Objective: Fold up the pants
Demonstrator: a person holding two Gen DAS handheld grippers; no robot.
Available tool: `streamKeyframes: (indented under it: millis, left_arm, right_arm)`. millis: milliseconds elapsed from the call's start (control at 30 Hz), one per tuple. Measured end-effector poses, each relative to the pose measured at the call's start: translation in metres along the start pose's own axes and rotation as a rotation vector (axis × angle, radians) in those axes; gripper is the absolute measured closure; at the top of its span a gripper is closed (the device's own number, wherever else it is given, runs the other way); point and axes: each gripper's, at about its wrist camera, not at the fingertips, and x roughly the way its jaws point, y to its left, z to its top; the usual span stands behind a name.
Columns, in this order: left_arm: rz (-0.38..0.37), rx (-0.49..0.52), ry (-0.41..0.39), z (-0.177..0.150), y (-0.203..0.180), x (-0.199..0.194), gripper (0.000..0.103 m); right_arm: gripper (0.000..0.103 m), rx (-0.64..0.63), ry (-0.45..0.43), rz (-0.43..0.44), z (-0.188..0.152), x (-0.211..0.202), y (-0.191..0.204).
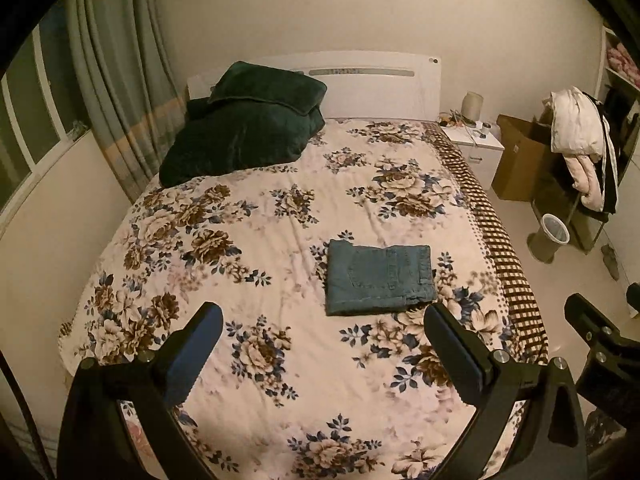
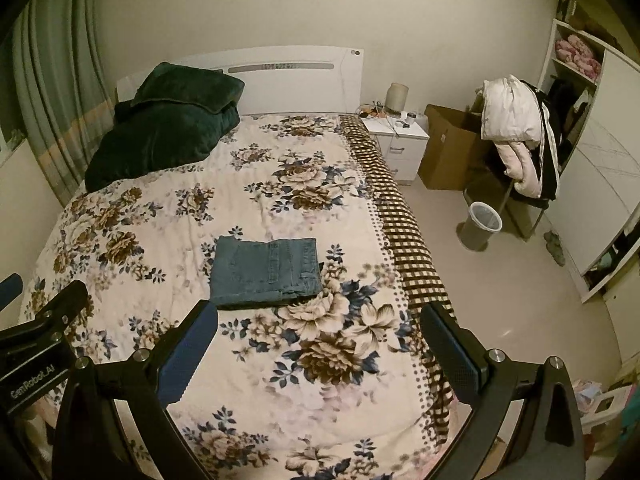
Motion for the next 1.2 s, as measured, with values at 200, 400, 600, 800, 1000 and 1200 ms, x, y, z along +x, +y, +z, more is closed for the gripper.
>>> streamKeyframes:
  millis: [200, 400, 600, 800, 1000, 1200]
  left_arm:
    - [0.006, 0.004, -0.003, 0.004, 0.002, 0.003, 0.0]
    - [0.007, 0.003, -0.003, 0.005, 0.001, 0.003, 0.0]
    - [0.009, 0.002, -0.006, 0.004, 0.001, 0.002, 0.0]
    - [-0.009, 0.003, -0.009, 0.002, -0.003, -0.003, 0.0]
    - [-0.01, 0.002, -0.012, 0.002, -0.003, -0.004, 0.0]
    - [-0.013, 0.002, -0.015, 0.002, -0.006, -0.009, 0.0]
  right_arm:
    - [0.0, 0.006, -0.011, 0.007, -0.002, -0.006, 0.001]
    - [0.0, 0.013, -0.006, 0.015, -0.002, -0.007, -0.001]
    - [0.0, 0.016, -0.006, 0.019, -0.004, -0.008, 0.0]
    - [0.0, 0.024, -0.007, 0.036, -0.005, -0.01, 0.002]
    - [0.0, 0.029, -0.01, 0.05, -0.005, -0.015, 0.004]
    - [0.0, 0.028, -0.006, 0.053, -0.006, -0.016, 0.003]
